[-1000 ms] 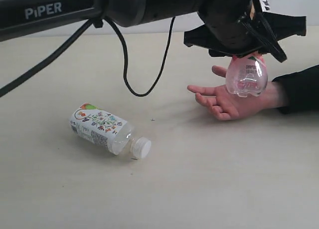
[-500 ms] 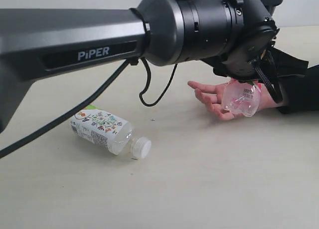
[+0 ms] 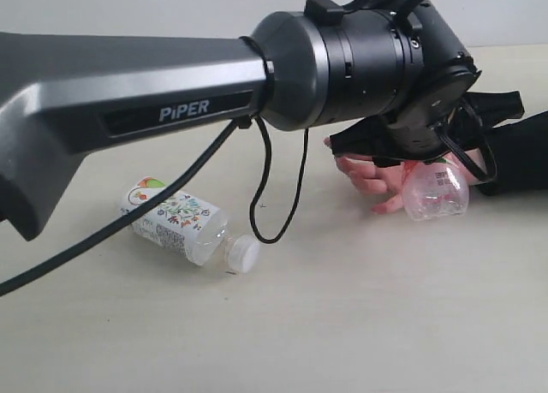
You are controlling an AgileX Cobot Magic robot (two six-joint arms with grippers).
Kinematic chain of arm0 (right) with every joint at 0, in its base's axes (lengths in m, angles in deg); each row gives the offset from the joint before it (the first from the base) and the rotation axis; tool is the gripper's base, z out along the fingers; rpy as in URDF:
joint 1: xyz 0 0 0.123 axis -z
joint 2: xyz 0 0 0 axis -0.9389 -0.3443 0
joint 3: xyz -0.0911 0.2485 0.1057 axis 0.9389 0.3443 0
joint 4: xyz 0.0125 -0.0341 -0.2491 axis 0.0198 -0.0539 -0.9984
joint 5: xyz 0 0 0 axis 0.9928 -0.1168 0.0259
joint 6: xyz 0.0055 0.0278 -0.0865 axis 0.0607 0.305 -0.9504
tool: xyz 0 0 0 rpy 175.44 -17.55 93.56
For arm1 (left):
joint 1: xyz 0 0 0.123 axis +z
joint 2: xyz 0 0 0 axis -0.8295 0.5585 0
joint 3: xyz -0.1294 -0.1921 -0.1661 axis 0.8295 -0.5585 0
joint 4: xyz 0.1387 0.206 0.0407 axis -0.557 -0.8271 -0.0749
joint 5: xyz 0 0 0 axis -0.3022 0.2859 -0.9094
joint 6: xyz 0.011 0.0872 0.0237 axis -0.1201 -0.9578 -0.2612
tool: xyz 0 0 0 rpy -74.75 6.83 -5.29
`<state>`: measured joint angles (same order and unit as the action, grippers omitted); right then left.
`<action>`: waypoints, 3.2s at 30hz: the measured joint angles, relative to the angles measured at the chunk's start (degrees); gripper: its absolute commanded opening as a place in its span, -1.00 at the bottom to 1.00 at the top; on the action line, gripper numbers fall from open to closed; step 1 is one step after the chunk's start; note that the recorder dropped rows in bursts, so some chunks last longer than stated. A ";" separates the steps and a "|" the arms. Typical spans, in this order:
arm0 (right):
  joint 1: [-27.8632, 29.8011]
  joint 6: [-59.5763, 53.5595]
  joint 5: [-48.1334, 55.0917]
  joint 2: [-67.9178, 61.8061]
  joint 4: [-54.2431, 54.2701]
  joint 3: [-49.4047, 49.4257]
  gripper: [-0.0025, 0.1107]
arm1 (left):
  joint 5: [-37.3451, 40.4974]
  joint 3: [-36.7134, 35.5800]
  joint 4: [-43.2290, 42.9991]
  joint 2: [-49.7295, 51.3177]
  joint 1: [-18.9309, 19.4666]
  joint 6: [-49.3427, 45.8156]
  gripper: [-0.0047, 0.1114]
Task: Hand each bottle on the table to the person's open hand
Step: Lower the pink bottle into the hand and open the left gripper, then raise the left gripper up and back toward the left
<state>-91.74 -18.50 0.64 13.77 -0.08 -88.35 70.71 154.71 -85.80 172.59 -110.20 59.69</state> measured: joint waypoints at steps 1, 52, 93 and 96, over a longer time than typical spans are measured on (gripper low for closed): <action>0.00 0.00 0.00 0.00 0.00 0.00 -0.92 | 0.00 0.00 -0.53 0.17 0.00 0.53 -0.92; 0.00 0.00 0.00 0.00 0.00 0.00 -0.92 | -3.25 0.00 2.87 1.87 0.88 -8.36 0.39; 0.00 0.00 0.00 0.00 0.00 0.00 -0.92 | 27.23 -1.09 -9.85 -16.47 1.16 -53.59 -0.92; 0.00 0.00 0.00 0.00 0.00 0.00 -0.92 | 22.88 -5.74 -10.98 -18.62 1.67 -53.80 -0.92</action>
<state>-91.74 -18.50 0.64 13.77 -0.08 -88.35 93.60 148.97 -96.79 153.97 -108.53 5.89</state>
